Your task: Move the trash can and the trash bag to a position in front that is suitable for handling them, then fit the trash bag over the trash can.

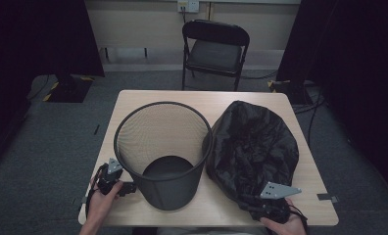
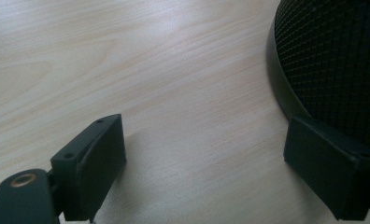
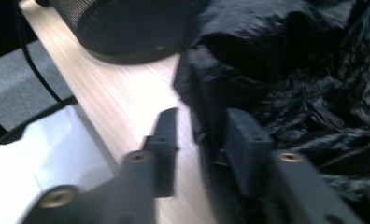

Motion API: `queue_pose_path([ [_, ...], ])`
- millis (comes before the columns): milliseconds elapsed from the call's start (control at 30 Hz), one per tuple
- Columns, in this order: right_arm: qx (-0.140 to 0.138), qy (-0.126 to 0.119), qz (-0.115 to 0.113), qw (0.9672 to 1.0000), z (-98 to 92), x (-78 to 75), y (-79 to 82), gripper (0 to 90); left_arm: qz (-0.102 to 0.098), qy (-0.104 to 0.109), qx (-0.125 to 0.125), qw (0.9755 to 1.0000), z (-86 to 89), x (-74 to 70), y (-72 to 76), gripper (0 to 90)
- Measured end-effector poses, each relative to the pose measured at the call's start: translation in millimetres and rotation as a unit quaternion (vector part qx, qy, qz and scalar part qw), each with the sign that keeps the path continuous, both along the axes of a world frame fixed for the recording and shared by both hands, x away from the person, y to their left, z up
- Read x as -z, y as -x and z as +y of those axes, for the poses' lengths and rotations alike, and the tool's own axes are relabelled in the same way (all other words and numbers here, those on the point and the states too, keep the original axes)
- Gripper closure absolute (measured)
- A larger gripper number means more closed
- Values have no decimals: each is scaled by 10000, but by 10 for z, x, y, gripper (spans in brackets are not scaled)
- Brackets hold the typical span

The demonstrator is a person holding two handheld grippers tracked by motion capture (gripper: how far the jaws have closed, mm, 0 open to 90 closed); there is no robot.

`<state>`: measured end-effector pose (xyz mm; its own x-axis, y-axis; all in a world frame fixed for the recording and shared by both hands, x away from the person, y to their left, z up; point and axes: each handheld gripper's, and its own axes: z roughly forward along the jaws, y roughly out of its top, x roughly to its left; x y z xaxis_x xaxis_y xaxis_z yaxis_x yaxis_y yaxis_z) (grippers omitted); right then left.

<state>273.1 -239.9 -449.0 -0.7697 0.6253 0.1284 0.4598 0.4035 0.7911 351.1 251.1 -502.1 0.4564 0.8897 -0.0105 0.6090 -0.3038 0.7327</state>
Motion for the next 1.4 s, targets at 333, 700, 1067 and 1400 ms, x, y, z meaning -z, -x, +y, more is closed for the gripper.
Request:
queue_pose_path([
  [333,388,-164,-544,9976,-180,-340,-102,302,6,-20,-20,10000,0,0,-15,113],
  [700,1230,-52,-508,9911,-318,-536,-843,163,14,0,-36,10000,-2,1,-19,107],
  [1067,1252,634,198,9899,-168,-332,-1516,154,35,-13,-20,10000,1,3,-43,87],
  [1400,1317,1275,655,9809,-81,111,-1812,141,41,-24,-7,10000,3,2,-48,82],
])
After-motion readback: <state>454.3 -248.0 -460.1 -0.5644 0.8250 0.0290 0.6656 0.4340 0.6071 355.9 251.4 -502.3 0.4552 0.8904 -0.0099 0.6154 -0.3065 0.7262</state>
